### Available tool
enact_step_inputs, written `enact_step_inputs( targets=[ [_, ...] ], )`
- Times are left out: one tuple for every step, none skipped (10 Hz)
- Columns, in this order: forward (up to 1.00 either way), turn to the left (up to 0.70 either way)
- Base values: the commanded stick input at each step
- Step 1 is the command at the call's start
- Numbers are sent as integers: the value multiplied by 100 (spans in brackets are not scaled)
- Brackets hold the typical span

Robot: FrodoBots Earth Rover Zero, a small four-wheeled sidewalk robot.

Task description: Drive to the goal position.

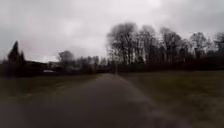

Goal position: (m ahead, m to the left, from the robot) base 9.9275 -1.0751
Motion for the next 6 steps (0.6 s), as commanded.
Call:
enact_step_inputs(
  targets=[
    [100, 0],
    [100, 0],
    [100, 0],
    [100, 0],
    [100, 0],
    [100, 0]
  ],
)
